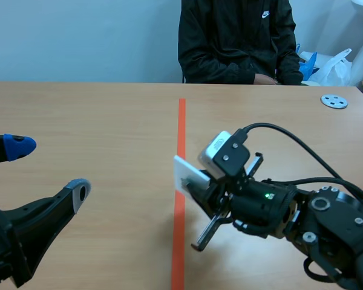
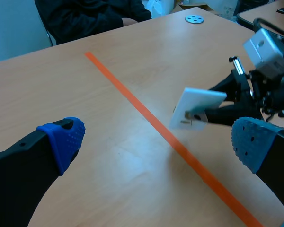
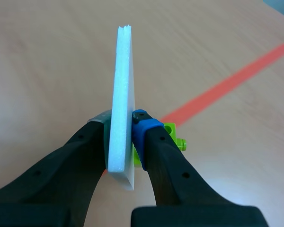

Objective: Sort the leaf by its shape. The table is split by an orange tape line. A compound leaf with several leaflets goes to the left side, a simple leaf with one blade goes to the right side. Return to the home posture when a red brick is placed on the table.

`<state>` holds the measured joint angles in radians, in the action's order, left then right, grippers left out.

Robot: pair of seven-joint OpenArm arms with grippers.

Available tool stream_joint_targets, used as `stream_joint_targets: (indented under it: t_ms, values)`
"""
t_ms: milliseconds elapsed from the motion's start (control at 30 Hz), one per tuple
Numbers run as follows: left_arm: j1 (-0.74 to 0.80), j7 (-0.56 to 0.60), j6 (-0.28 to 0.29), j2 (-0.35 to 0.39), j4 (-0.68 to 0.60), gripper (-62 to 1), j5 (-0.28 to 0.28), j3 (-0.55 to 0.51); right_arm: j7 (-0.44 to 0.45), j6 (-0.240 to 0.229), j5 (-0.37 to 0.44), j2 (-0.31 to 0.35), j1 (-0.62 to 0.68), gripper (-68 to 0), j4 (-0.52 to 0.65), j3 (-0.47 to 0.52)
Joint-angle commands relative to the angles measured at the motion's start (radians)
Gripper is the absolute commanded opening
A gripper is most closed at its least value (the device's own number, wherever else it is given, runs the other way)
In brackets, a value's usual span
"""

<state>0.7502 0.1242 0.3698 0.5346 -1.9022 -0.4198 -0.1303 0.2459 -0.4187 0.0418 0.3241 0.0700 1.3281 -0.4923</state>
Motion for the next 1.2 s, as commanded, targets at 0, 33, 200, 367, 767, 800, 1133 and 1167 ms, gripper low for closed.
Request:
stream_joint_targets:
  t_ms: [0,33,200,367,767,800,1133,1167]
  values:
    - [-0.006,0.014,0.002,-0.002,-0.013,1.4,-0.006,0.006,-0.004,0.003,0.045,0.006,-0.009,-66.2,0.014,0.037]
    - [-0.006,0.014,0.002,-0.002,-0.013,1.4,-0.006,0.006,-0.019,0.003,0.074,0.006,-0.009,-66.2,0.014,0.063]
    - [-0.006,0.015,0.002,-0.002,-0.013,1.4,-0.006,0.006,-0.079,0.019,0.204,0.005,-0.012,-66.2,0.013,0.209]
    - [-0.006,0.014,0.002,-0.002,-0.013,1.4,-0.006,0.006,-0.172,0.099,0.306,0.006,-0.034,-66.2,0.001,0.33]
    - [-0.006,0.015,0.002,-0.002,-0.013,1.4,-0.006,0.006,-0.175,0.179,0.333,0.006,-0.249,-66.2,-0.301,0.396]
    - [-0.006,0.015,0.002,-0.002,-0.013,1.4,-0.006,0.006,-0.166,0.187,0.333,0.005,-0.27,-66.2,-0.333,0.396]
    - [-0.006,0.014,0.002,-0.002,-0.013,1.4,-0.006,0.006,-0.089,0.237,0.263,0.006,-0.417,-66.2,-0.594,0.395]
    - [-0.006,0.014,0.002,-0.002,-0.013,1.4,-0.006,0.006,-0.078,0.248,0.253,0.006,-0.424,-66.2,-0.618,0.395]
